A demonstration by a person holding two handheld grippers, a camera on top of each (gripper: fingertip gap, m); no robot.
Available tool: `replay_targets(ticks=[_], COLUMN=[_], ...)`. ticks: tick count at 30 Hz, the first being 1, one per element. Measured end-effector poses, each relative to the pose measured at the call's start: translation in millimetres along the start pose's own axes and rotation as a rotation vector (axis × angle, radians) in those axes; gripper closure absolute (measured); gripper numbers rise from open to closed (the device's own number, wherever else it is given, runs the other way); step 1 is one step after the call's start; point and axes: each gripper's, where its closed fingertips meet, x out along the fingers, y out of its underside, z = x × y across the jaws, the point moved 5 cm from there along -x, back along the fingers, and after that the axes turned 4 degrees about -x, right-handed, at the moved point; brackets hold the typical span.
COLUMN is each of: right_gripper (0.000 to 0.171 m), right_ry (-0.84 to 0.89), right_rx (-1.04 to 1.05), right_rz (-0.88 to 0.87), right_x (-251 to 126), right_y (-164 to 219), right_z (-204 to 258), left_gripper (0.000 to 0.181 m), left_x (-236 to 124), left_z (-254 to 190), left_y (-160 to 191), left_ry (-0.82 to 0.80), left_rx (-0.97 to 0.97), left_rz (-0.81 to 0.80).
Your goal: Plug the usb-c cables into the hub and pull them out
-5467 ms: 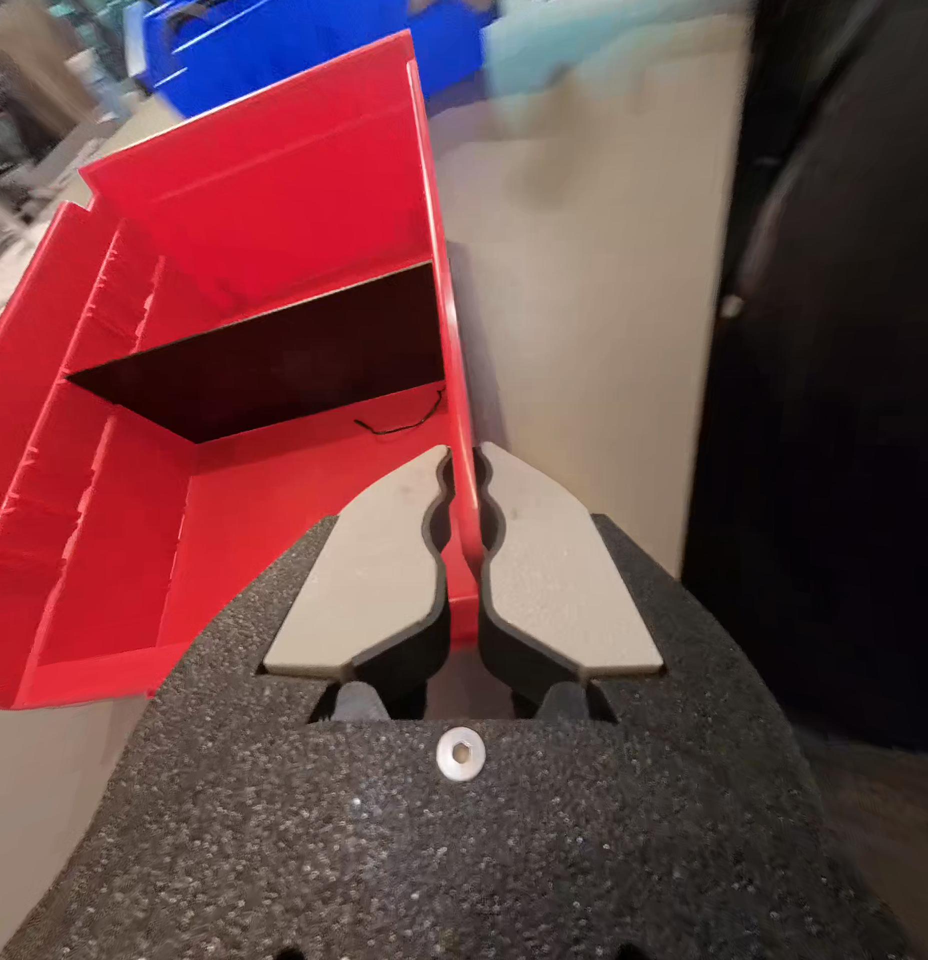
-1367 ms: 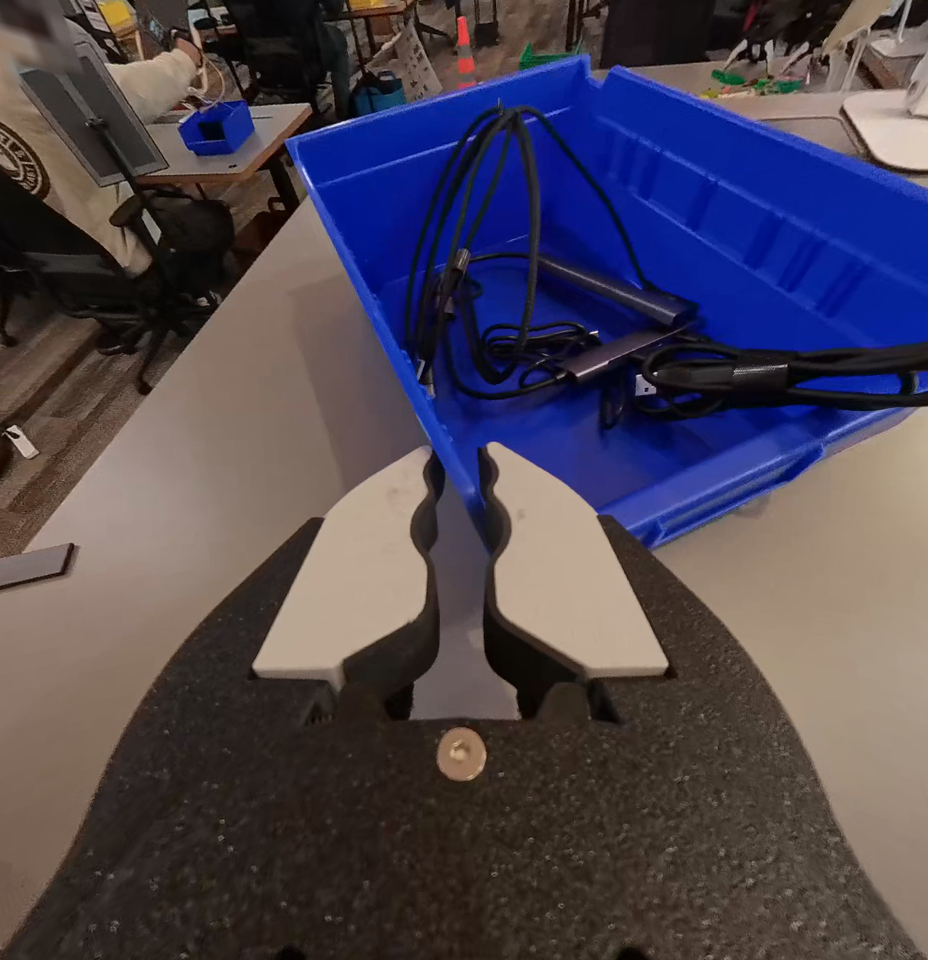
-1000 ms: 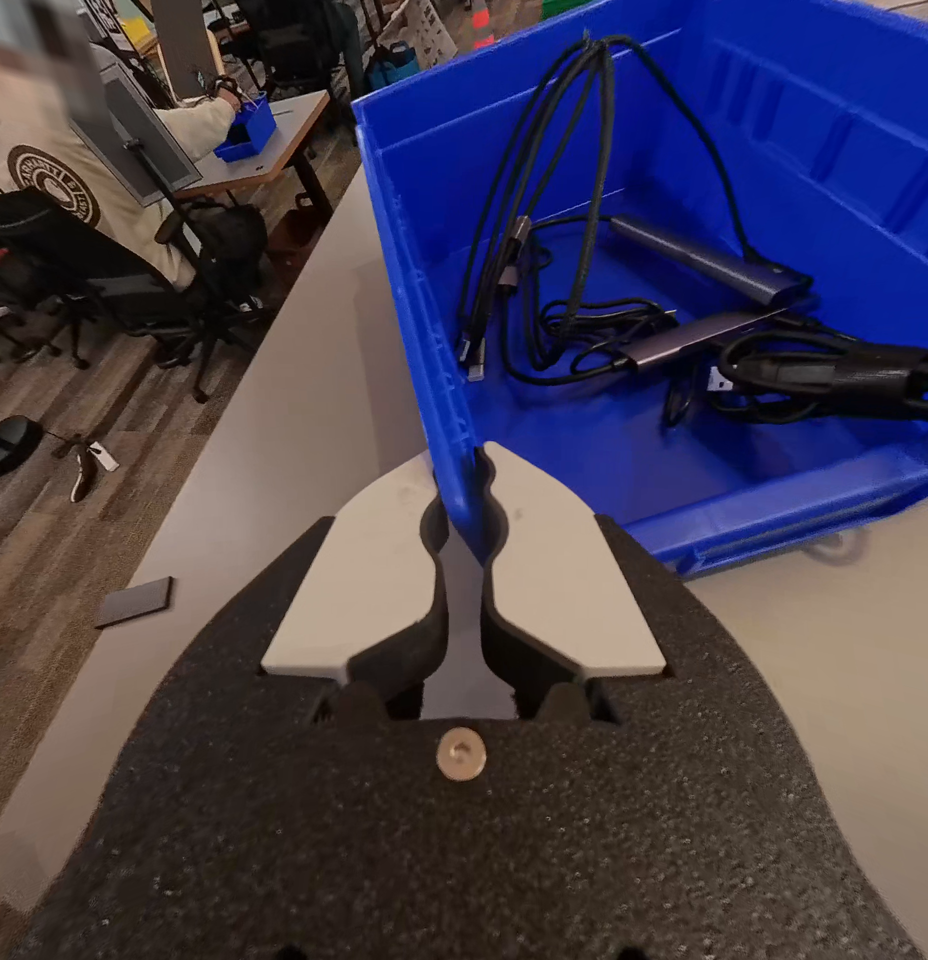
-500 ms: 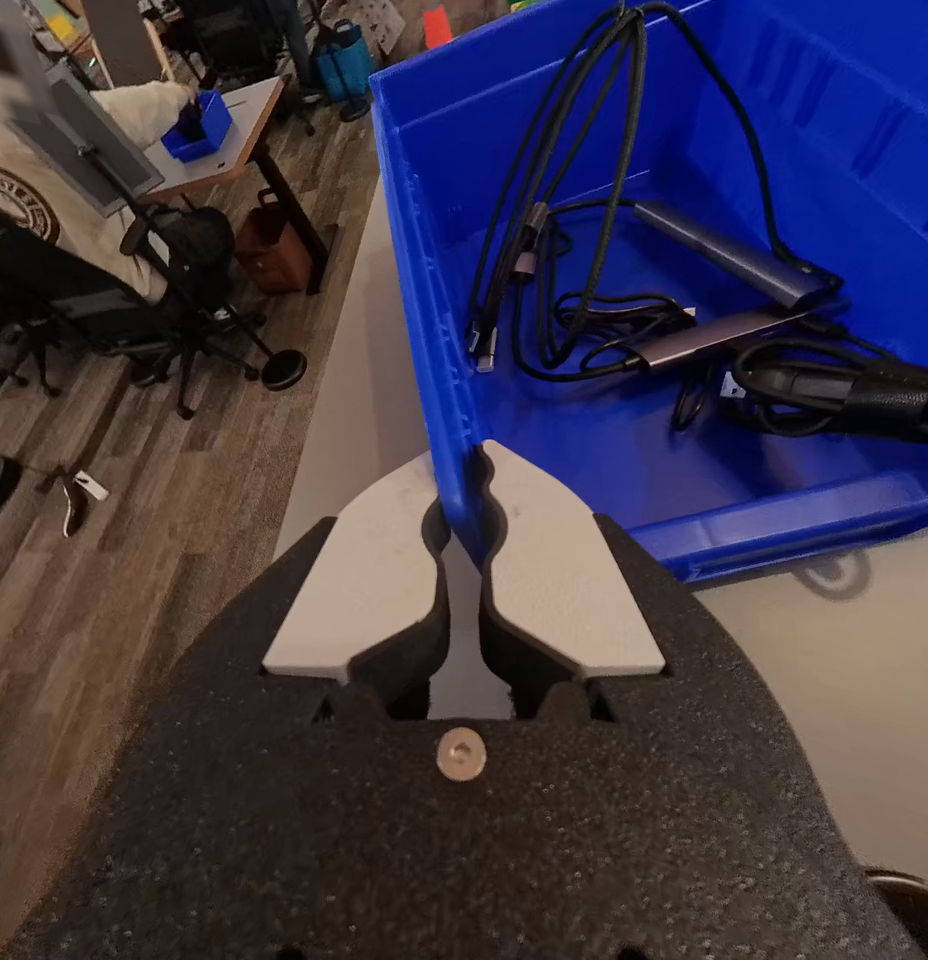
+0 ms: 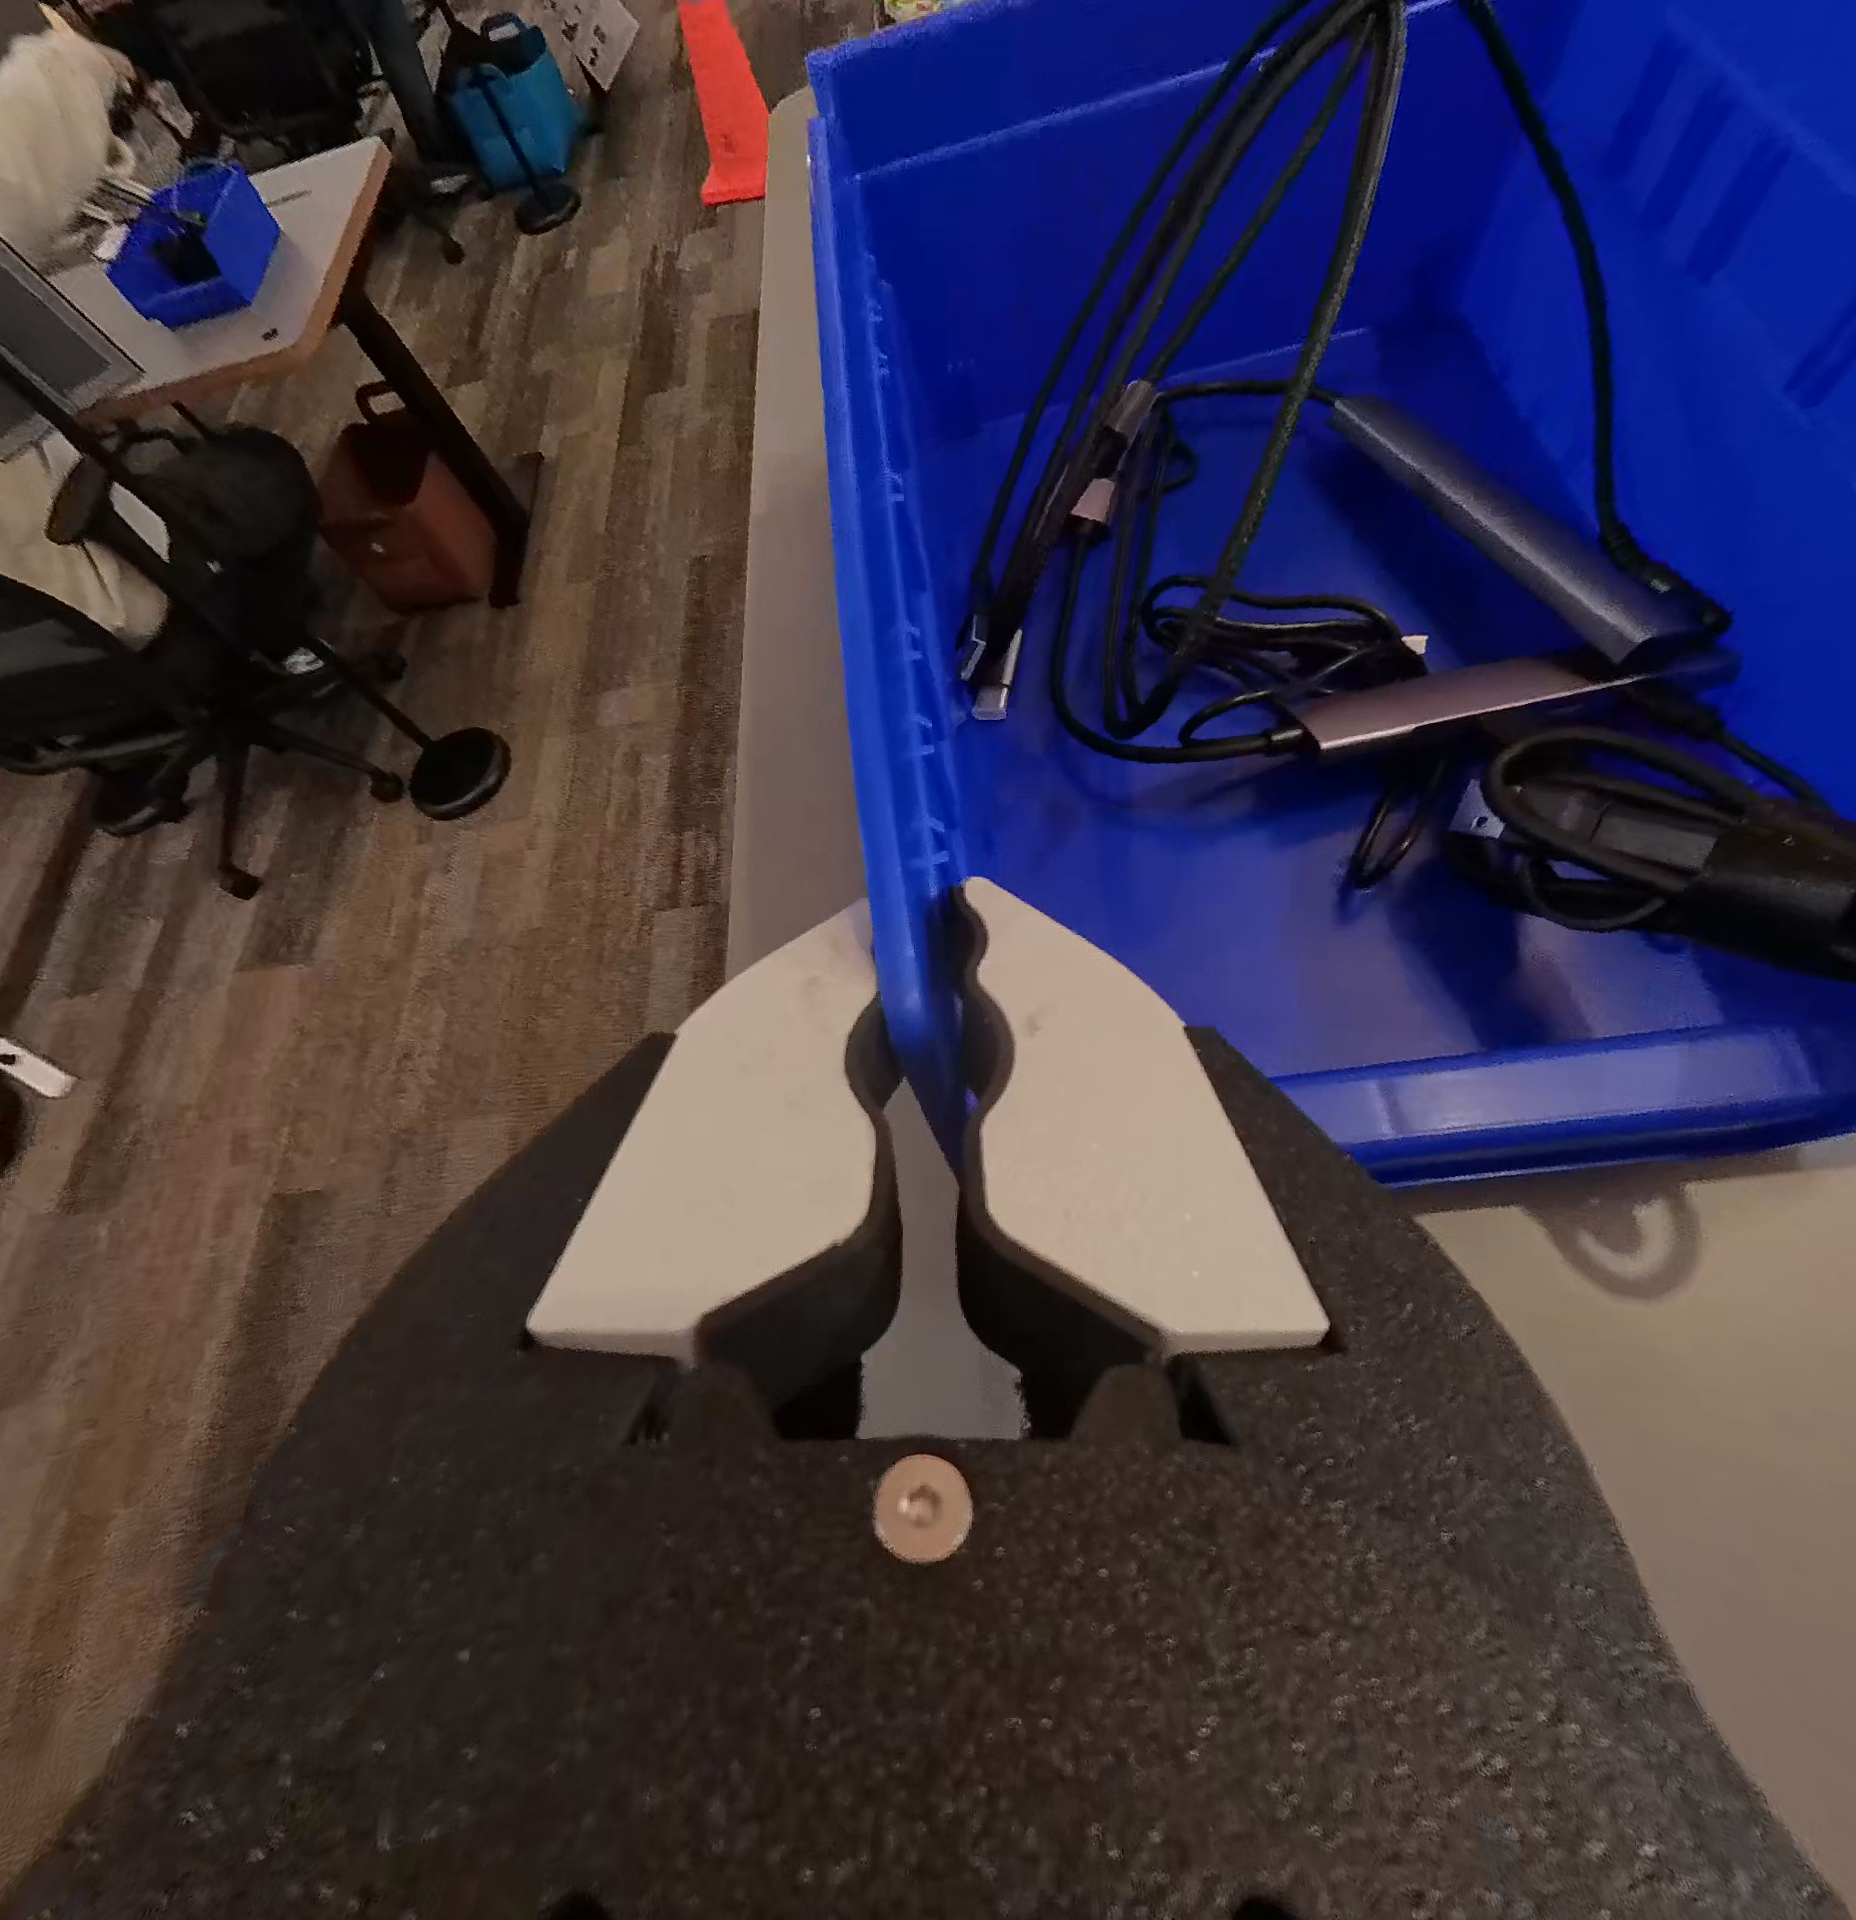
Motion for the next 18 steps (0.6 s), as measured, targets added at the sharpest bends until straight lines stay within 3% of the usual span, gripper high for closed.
replay_targets(ticks=[7, 10, 14, 18], right_gripper=[0.164, 0.160, 0.147, 0.145], right_ry=[0.011, 0.032, 0.049, -0.164], right_rx=[-0.027, -0.091, -0.164, -0.125], right_rz=[-0.015, -0.053, -0.099, -0.182], right_x=[2.2, -10.9, -52.0, -75.2], right_y=[1.0, -3.2, -19.9, -38.3], right_z=[-6.2, -7.4, -12.4, 21.0], left_gripper=[0.172, 0.147, 0.135, 0.135], left_x=[4.3, -2.9, -35.9, -41.5], left_z=[3.6, 3.1, -6.1, -38.2], left_y=[1.9, -2.3, -37.4, -84.9], left_ry=[-0.017, -0.135, -0.179, -0.011], left_rx=[-0.046, 0.080, 0.210, 0.204], left_rz=[-0.014, 0.030, -0.018, -0.121])
